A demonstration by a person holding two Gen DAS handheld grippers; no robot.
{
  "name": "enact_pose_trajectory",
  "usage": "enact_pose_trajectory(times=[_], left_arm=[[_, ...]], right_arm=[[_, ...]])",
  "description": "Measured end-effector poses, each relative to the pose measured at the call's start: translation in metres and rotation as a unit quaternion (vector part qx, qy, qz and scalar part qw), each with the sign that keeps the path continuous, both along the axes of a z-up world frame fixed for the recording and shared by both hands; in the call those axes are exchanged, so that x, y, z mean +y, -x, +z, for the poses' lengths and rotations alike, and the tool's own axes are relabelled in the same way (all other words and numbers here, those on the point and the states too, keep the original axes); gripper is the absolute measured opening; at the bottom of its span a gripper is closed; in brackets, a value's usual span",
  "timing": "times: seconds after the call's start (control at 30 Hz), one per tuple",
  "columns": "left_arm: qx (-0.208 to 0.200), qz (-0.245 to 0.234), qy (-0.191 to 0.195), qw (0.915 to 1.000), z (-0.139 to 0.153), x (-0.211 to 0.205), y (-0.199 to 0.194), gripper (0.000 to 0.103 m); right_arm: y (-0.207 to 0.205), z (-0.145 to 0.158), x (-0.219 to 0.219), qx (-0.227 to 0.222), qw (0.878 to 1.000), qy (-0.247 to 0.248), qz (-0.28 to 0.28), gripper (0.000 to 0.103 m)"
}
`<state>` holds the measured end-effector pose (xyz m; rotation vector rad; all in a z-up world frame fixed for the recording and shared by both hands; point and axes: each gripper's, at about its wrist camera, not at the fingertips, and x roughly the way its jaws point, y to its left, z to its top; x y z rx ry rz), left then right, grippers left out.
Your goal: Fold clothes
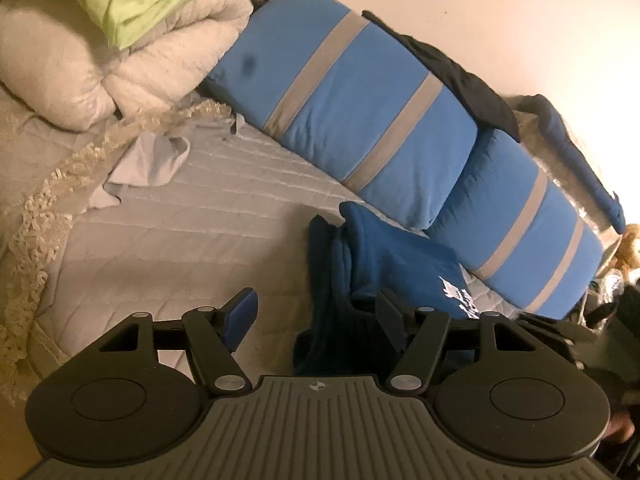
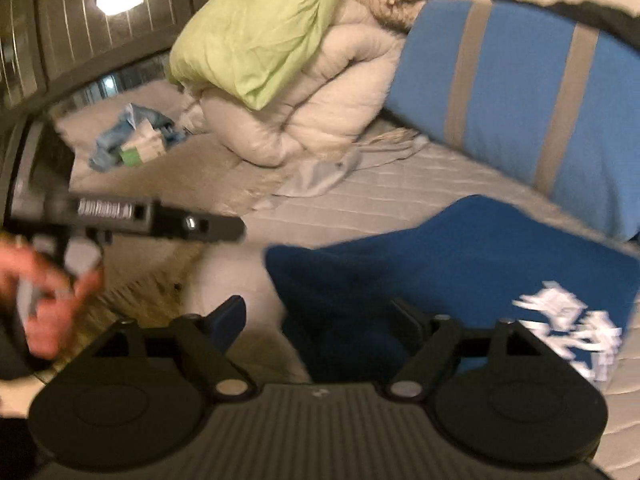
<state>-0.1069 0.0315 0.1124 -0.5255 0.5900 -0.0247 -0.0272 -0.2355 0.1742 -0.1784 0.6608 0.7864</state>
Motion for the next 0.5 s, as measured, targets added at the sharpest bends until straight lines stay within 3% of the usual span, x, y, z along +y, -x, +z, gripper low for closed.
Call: enact_pose_trajectory(times=[0.13,0.27,0.37,0.5], left_arm=[[0.011,-0.020,0.040,0.9989,-0.003,0.004,-0.011,0.065],[0.017,-0.044,0.041,0.9980,0.001,-0.004,-0.024,0.065],[0.015,-0.068,0.019,0.9974,0.003,-0.013,-0.035,0.065],[0.031,-0.097,-0.043,0.9938,-0.003,-0.026,-0.049,0.065]], right_arm=[[0.022,-0.007,-0.019,-0.051,0.997,0.064,-0.009,0.088],[0.037,-0.022,-0.034,-0.093,0.987,0.132,-0.021,0.088],[0.038,-0.029,-0.043,-0.106,0.979,0.169,-0.039,0.087],[0.040,-0.038,-0.055,-0.123,0.966,0.217,-0.064,0.088]])
